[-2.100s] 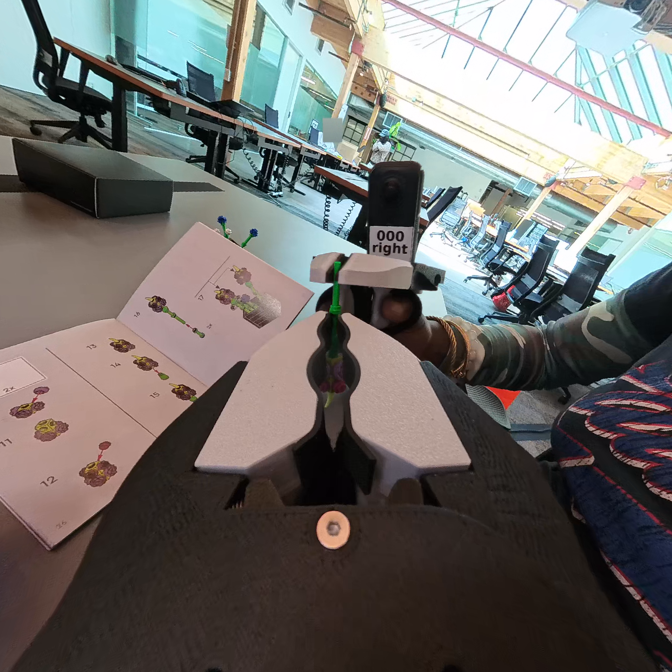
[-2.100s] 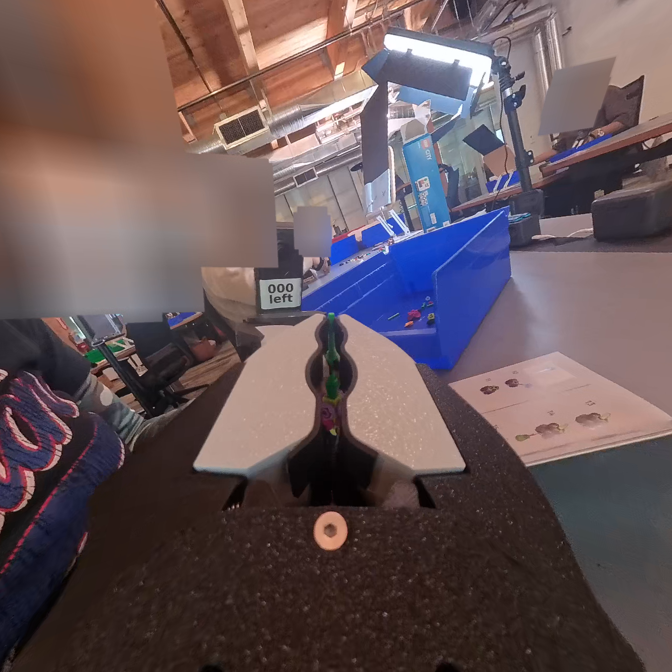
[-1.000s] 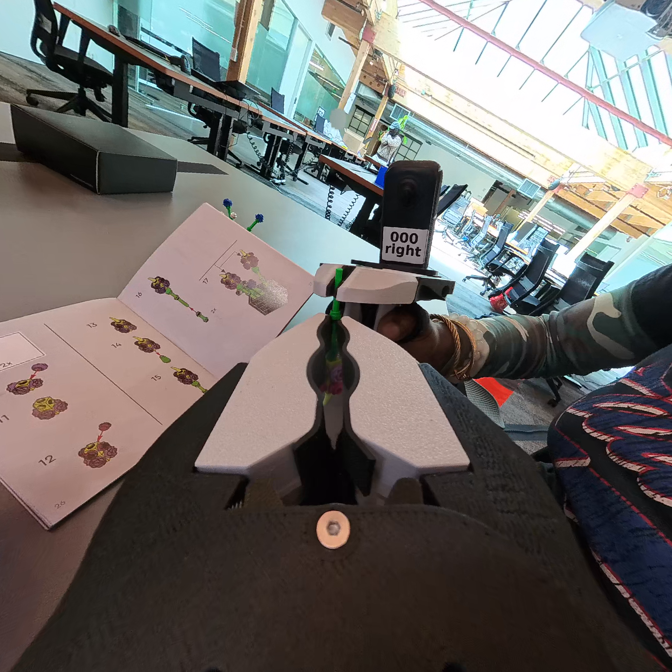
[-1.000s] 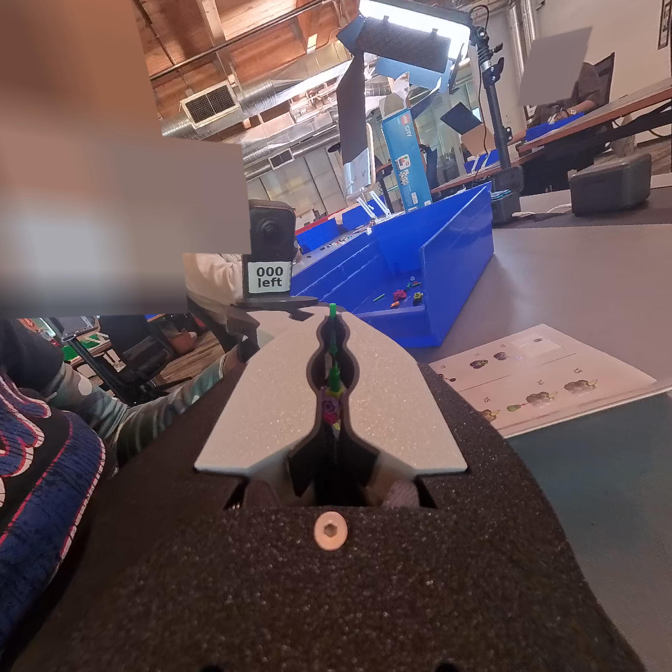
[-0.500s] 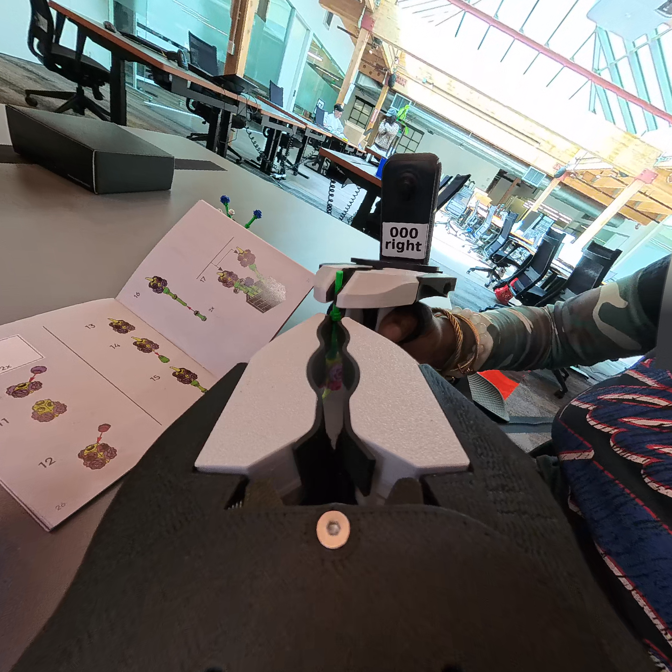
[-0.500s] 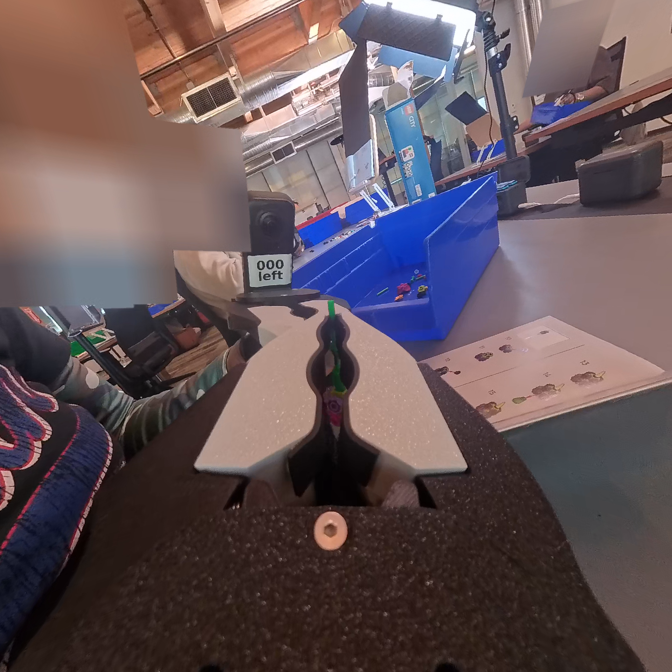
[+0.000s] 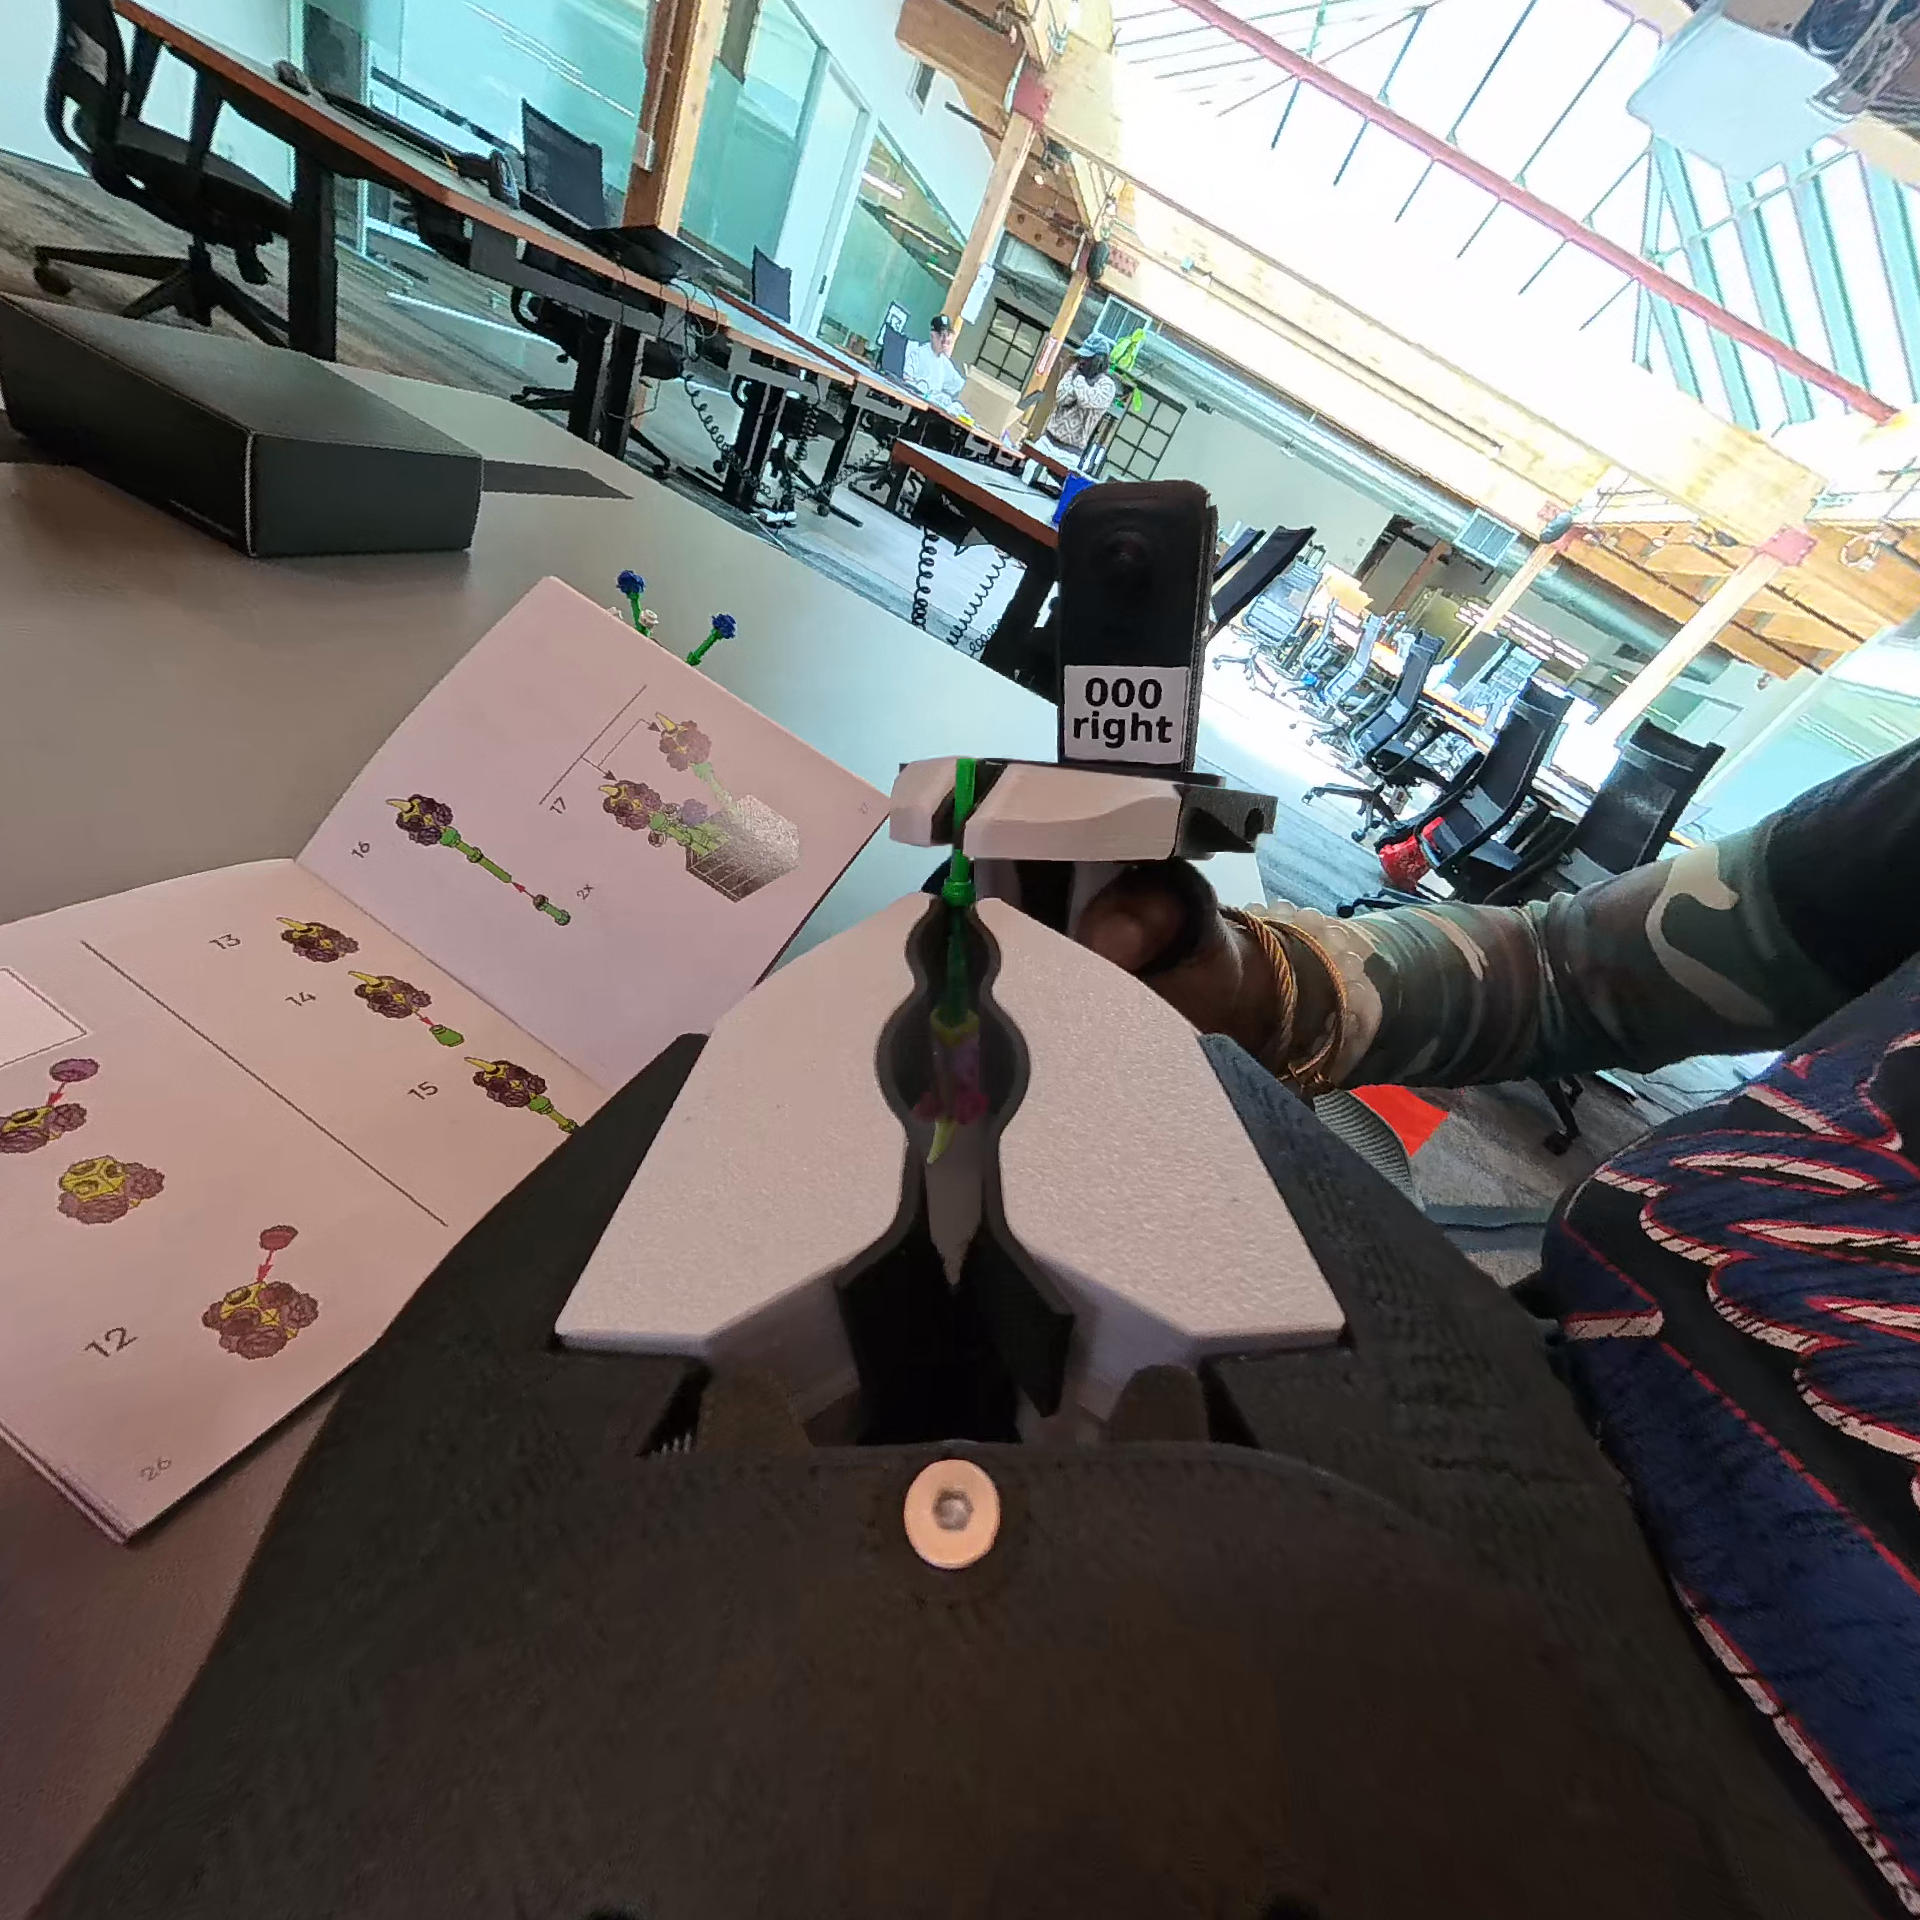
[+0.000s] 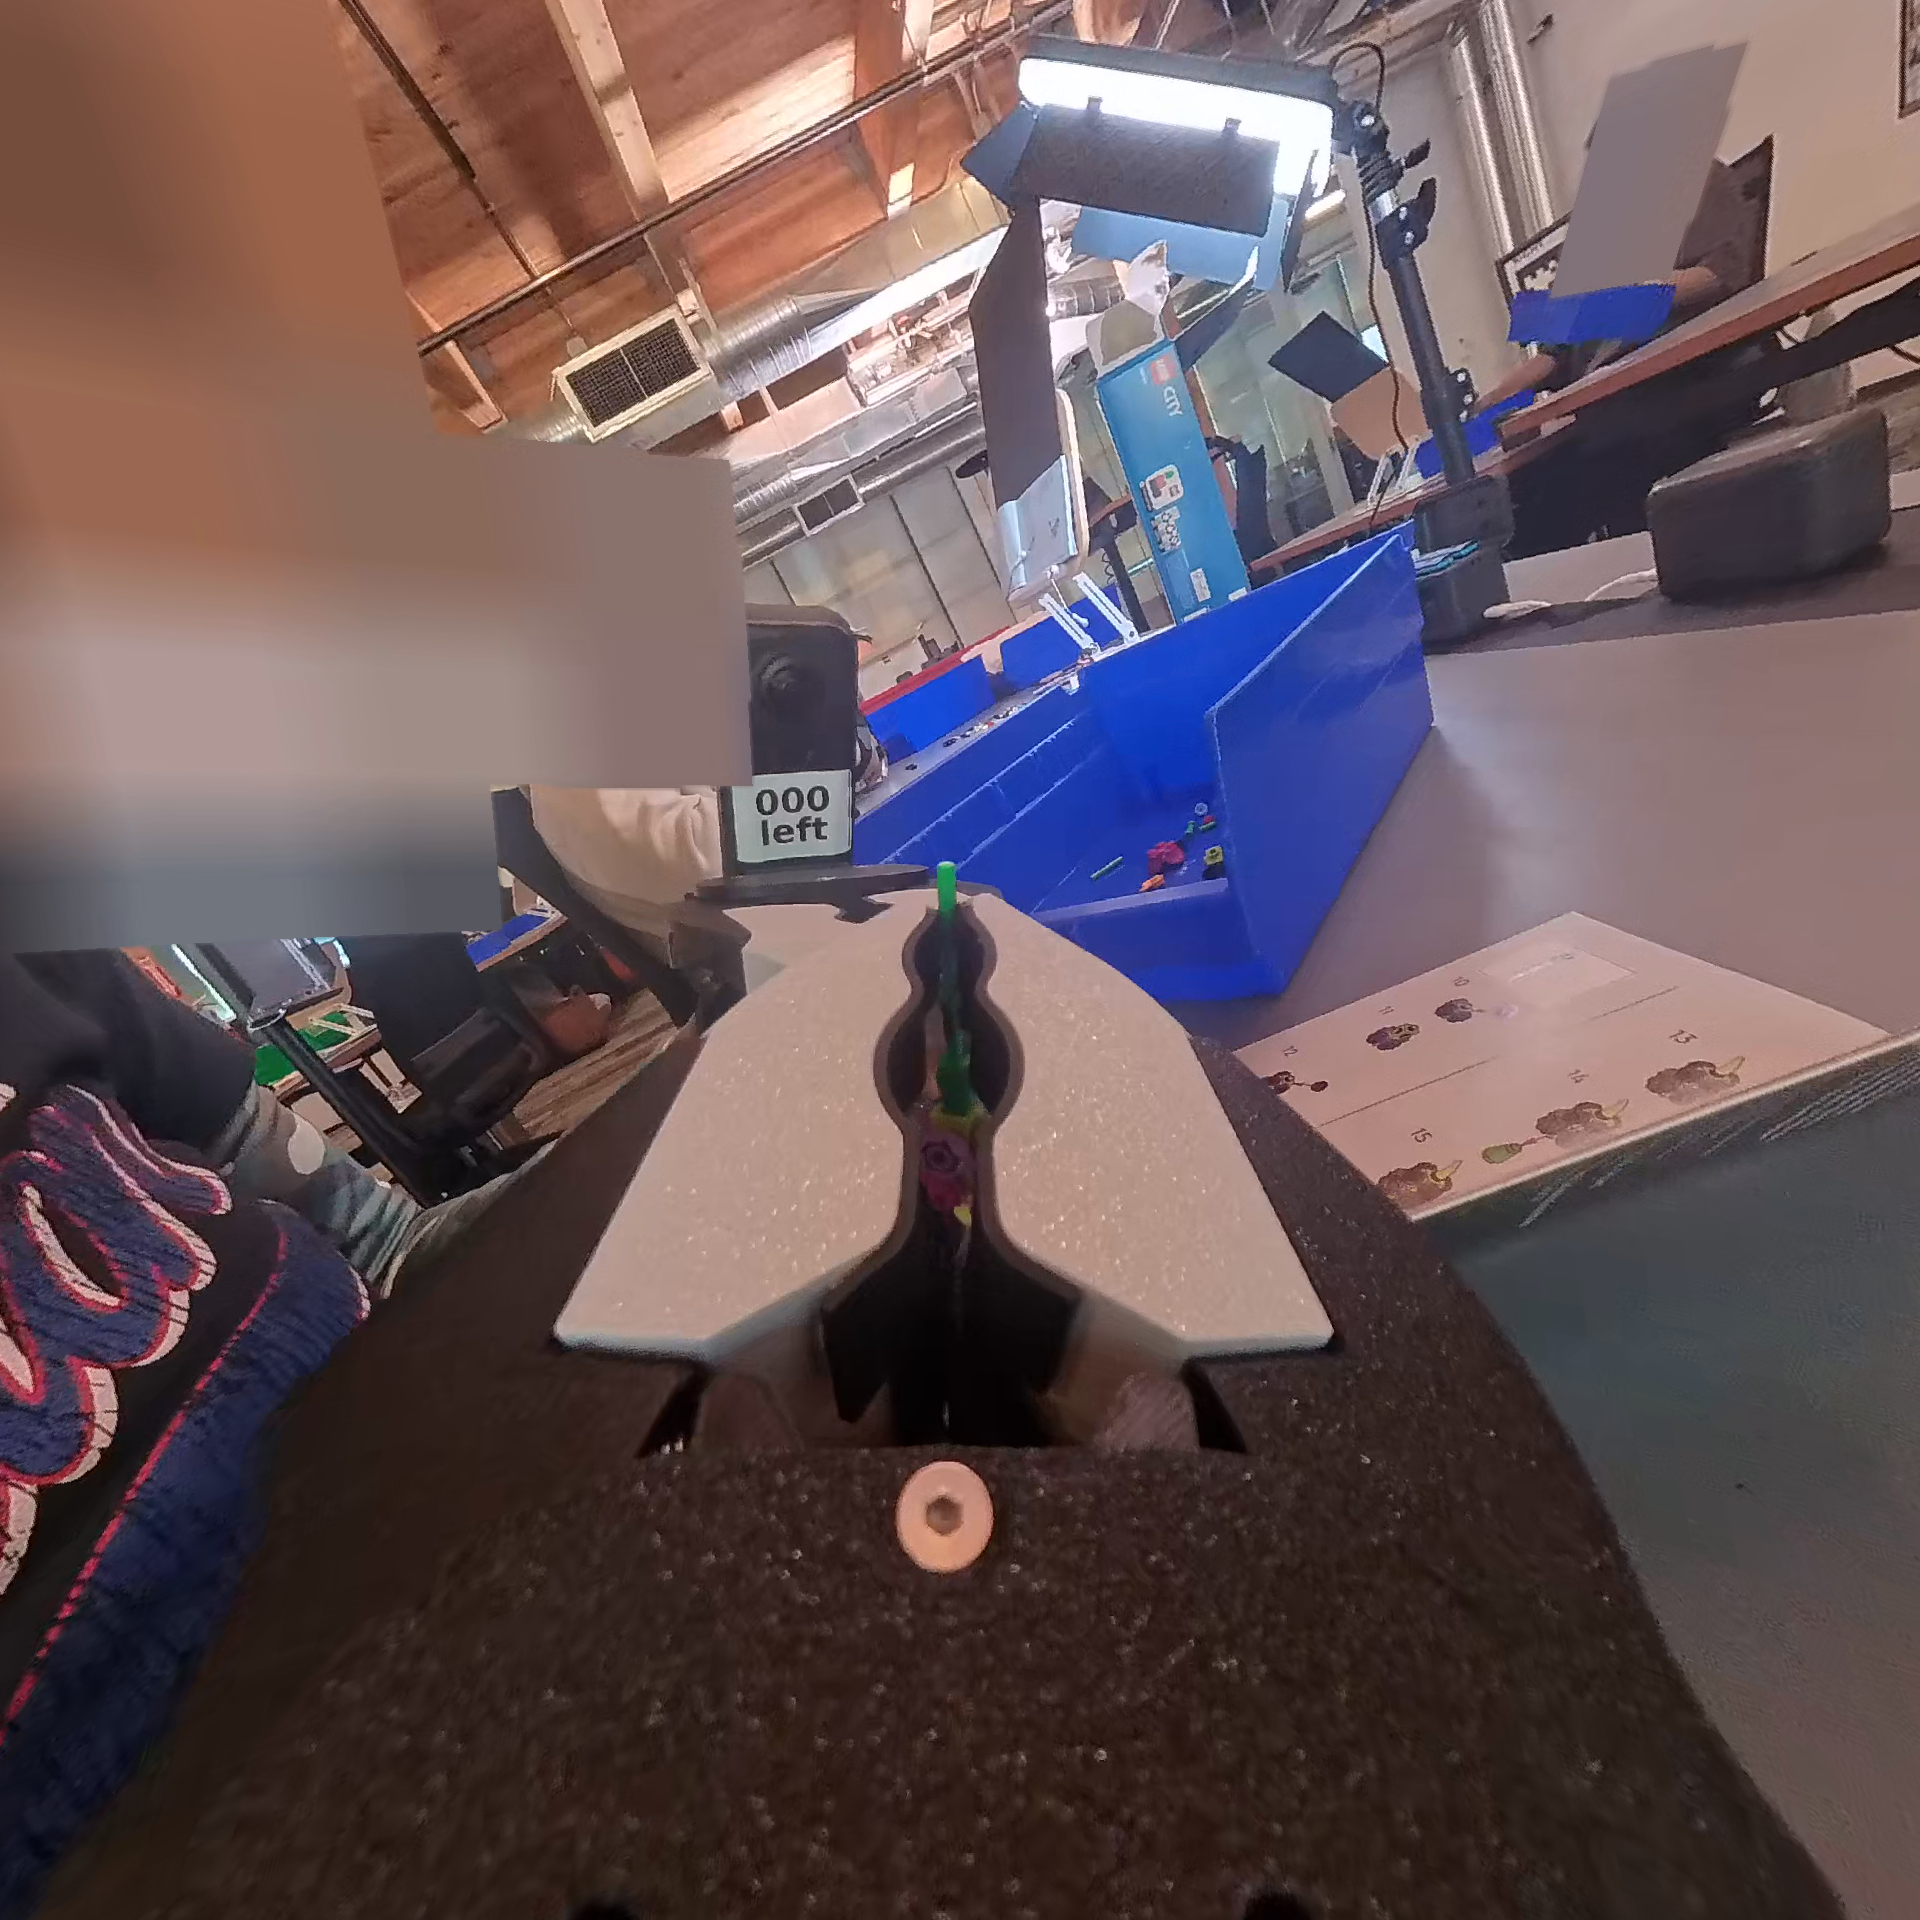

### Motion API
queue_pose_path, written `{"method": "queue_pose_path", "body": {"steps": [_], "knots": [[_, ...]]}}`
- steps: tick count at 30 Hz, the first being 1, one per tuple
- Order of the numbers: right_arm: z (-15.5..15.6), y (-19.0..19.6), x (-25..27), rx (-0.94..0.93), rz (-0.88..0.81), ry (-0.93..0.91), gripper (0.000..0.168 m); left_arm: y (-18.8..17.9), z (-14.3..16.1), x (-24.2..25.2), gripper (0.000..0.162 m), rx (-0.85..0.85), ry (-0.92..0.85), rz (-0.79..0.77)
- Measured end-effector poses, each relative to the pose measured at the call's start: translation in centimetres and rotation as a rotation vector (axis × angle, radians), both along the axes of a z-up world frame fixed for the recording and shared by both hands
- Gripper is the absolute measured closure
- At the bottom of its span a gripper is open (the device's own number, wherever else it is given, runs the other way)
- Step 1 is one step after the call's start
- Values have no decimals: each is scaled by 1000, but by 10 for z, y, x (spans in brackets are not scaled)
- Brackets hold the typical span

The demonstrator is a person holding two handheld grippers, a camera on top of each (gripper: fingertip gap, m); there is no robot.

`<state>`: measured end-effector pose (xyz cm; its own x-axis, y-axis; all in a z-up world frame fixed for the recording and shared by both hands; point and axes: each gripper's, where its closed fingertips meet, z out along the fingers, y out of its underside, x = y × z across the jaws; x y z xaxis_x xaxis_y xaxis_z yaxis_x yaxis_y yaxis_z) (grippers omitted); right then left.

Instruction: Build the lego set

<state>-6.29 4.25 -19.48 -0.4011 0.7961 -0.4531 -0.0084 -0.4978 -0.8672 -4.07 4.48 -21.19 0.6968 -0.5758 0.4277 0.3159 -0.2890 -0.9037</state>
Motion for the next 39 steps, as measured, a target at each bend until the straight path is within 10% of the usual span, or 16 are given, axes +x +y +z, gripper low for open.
{"method": "queue_pose_path", "body": {"steps": [34,39], "knots": [[7,-1,8,47,-15,34,165,-1,5,-1,160,41,-5,-9],[25,5,17,72,-38,120,165,-1,14,-5,128,93,-12,41]]}}
